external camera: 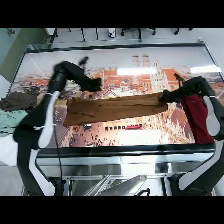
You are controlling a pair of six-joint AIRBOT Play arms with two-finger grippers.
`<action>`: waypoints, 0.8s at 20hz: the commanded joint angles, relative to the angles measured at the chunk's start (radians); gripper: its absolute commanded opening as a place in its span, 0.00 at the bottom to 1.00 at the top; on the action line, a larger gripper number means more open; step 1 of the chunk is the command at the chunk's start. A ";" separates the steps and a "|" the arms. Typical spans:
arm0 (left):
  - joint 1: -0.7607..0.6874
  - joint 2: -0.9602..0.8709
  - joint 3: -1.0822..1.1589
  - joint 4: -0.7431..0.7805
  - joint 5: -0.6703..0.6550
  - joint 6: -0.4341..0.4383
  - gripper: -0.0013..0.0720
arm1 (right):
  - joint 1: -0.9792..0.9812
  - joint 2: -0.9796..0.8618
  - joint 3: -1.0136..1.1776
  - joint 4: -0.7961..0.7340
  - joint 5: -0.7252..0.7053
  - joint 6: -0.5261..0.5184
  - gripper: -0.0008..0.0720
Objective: Fold the shirts.
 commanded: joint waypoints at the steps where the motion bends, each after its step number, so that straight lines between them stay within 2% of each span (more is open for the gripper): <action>1: -0.172 -0.108 0.000 0.000 -0.125 0.011 0.04 | 0.000 0.129 0.019 0.023 -0.051 -0.003 0.04; 3: -0.259 -0.182 0.000 -0.003 -0.200 0.010 0.04 | 0.000 0.223 0.039 0.023 -0.092 0.001 0.04; 6: -0.345 -0.254 0.000 -0.012 -0.239 0.008 0.04 | 0.001 0.343 0.080 0.023 -0.142 0.004 0.04; 11: -0.375 -0.267 0.016 -0.132 -0.348 -0.002 0.04 | 0.011 0.457 0.093 0.030 -0.217 0.009 0.04; 14: -0.359 -0.251 0.099 -0.185 -0.271 -0.002 0.04 | 0.009 0.453 0.093 0.029 -0.239 0.028 0.04; 16: -0.314 -0.168 0.104 -0.220 -0.216 -0.001 0.04 | 0.009 0.449 0.093 0.030 -0.238 0.040 0.04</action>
